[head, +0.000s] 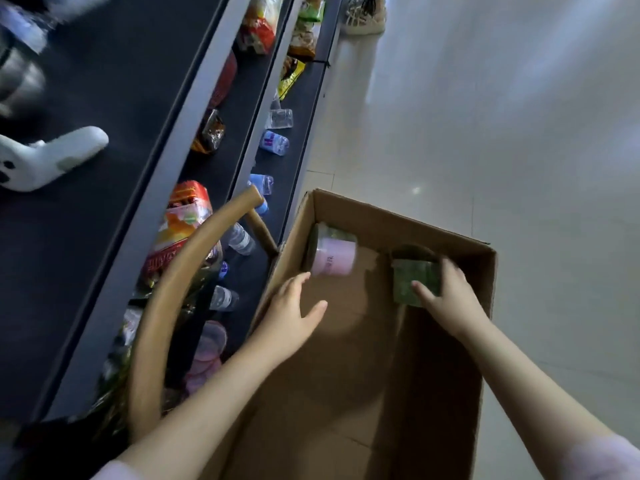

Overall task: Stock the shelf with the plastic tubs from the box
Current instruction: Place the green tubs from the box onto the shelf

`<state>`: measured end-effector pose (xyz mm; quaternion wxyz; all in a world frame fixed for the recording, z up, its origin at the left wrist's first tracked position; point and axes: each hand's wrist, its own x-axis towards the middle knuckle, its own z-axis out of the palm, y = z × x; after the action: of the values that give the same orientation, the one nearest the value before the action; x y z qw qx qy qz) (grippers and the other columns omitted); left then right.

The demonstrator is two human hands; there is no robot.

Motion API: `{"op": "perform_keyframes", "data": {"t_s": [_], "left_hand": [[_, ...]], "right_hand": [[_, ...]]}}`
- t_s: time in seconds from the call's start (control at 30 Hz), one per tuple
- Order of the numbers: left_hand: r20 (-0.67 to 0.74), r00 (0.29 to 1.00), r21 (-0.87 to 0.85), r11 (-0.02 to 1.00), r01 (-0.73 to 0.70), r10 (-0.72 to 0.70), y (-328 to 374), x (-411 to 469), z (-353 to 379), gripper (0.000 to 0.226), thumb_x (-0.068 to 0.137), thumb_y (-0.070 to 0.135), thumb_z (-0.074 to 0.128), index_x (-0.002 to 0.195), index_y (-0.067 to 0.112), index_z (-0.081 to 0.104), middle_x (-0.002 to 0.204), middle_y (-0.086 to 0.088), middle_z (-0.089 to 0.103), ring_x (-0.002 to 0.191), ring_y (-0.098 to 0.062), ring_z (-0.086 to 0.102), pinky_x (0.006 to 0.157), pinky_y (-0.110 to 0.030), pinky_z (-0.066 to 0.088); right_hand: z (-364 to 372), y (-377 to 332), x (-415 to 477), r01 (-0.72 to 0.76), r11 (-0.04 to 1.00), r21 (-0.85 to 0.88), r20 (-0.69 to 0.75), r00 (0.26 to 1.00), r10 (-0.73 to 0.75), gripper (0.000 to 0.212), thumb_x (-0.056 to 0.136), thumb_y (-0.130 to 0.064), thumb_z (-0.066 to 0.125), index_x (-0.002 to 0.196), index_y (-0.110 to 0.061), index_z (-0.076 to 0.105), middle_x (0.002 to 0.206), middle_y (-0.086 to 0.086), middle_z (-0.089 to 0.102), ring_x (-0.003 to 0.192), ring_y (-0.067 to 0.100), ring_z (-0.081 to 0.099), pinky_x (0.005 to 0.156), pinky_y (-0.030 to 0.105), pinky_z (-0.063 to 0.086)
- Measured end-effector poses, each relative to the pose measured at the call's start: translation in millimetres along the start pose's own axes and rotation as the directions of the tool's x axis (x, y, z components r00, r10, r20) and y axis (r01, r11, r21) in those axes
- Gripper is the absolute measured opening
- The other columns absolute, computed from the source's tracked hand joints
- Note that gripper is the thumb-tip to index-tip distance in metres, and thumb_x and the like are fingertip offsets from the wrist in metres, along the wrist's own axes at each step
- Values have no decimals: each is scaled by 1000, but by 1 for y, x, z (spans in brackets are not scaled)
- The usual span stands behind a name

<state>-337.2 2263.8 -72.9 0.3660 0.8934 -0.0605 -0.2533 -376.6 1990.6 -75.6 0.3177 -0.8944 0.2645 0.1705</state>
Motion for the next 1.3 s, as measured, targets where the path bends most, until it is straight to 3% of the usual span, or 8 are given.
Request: {"op": "perform_keyframes", "data": {"t_s": [0.23, 0.47, 0.63, 0.73, 0.83, 0.93, 1.07, 1.3], "left_hand": [[-14, 998, -58, 996, 68, -69, -3, 49, 7, 68, 93, 34, 58, 149, 16, 24, 153, -3, 32, 140, -16, 32, 108, -22, 22], [-107, 982, -180, 974, 137, -158, -20, 49, -2, 74, 90, 34, 63, 148, 14, 24, 153, -6, 34, 140, -18, 33, 115, -37, 28], [-143, 971, -169, 971, 168, -193, -18, 58, -1, 73, 86, 38, 66, 145, 13, 31, 147, -4, 42, 135, -19, 40, 106, -28, 32], [-108, 973, -155, 970, 185, -203, -16, 69, 1, 60, 85, 39, 67, 135, 17, 44, 135, 0, 54, 125, -18, 49, 93, -24, 36], [-117, 969, -156, 967, 200, -219, -15, 81, 4, 47, 83, 36, 71, 121, 15, 51, 123, -1, 58, 114, -18, 54, 85, -22, 36], [-154, 963, -134, 970, 201, -221, -17, 87, 9, 44, 83, 31, 72, 116, 11, 50, 116, -4, 60, 107, -20, 56, 81, -23, 37], [-181, 956, -154, 967, 204, -231, -22, 88, 13, 35, 86, 26, 70, 110, 10, 51, 111, -6, 62, 105, -23, 59, 86, -31, 46], [-229, 956, -156, 976, 151, -184, -17, 71, 11, 23, 92, 15, 59, 114, 10, 54, 110, -8, 67, 96, -18, 62, 82, -28, 48]], "right_hand": [[10, 13, 27, 17, 999, 50, -6, 1000, -16, 64, 91, -37, 60, 146, -15, 34, 149, 11, 36, 135, 31, 38, 113, 42, 32], [8, -8, 28, 248, 966, 69, 76, 965, -253, 23, 92, -33, 59, 108, -18, 63, 120, -1, 56, 113, 16, 52, 91, 22, 36], [20, -25, 31, 267, 949, 169, 46, 960, -278, 15, 86, -28, 68, 93, -17, 61, 100, -4, 60, 94, 10, 55, 78, 16, 39], [34, -24, 32, 194, 962, 189, -4, 980, -197, 23, 79, -25, 77, 92, -19, 58, 100, -3, 53, 93, 14, 53, 81, 22, 42], [48, -13, 33, 50, 986, 158, 82, 995, -63, 48, 72, -34, 81, 114, -27, 57, 117, -1, 50, 110, 21, 51, 94, 33, 45], [53, -3, 28, -60, 975, 215, 213, 977, 14, 73, 67, -39, 84, 130, -34, 47, 129, 0, 46, 117, 21, 50, 94, 29, 44], [60, 6, 19, -33, 982, 188, 245, 970, -14, 98, 60, -31, 89, 141, -38, 35, 138, 2, 36, 122, 20, 45, 96, 22, 38], [56, 2, 15, -63, 975, 212, 176, 984, 25, 89, 67, -39, 83, 143, -35, 35, 135, 4, 42, 121, 22, 50, 93, 22, 39]]}}
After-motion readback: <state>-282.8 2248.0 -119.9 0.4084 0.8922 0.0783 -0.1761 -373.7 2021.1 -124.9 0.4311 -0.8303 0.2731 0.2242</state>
